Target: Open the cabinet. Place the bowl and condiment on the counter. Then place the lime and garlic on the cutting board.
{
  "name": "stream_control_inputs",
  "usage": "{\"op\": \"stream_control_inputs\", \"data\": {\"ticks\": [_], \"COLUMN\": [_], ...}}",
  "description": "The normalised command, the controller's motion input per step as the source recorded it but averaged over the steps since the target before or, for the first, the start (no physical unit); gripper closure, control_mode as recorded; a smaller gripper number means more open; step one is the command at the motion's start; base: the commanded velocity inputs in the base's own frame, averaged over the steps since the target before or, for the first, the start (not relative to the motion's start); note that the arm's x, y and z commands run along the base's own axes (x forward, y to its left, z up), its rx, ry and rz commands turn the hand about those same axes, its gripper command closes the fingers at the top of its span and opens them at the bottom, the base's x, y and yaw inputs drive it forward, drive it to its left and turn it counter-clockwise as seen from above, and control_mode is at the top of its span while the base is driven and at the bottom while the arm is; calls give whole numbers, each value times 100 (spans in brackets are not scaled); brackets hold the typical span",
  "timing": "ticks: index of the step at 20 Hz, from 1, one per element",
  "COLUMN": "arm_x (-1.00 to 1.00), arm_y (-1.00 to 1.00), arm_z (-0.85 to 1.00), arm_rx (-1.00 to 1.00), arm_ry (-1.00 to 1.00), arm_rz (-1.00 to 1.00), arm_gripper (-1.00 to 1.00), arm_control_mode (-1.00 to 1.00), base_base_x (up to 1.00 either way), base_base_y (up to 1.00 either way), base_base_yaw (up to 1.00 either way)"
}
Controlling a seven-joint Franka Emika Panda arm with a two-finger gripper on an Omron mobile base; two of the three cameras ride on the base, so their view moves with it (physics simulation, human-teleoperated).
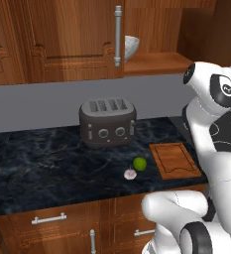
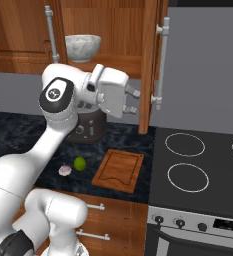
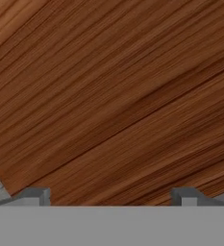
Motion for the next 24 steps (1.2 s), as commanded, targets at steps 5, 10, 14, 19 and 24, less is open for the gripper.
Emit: {"op": "stream_control_inputs", "data": {"ticks": [5, 10, 14, 19, 24], "arm_x": [0, 0, 10, -10, -34], "arm_y": [-47, -13, -19, -9, 9], "arm_z": [0, 0, 0, 0, 1], "arm_rx": [0, 0, 0, 0, -1], "arm_ry": [0, 0, 0, -2, -9], "arm_rz": [0, -1, 0, 0, 0], "arm_gripper": [-100, -100, -100, -100, -100], "arm_control_mode": [-100, -100, -100, -100, -100], "base_base_x": [0, 0, 0, 0, 0], "base_base_y": [0, 0, 0, 0, 0], "base_base_yaw": [0, 0, 0, 0, 0]}}
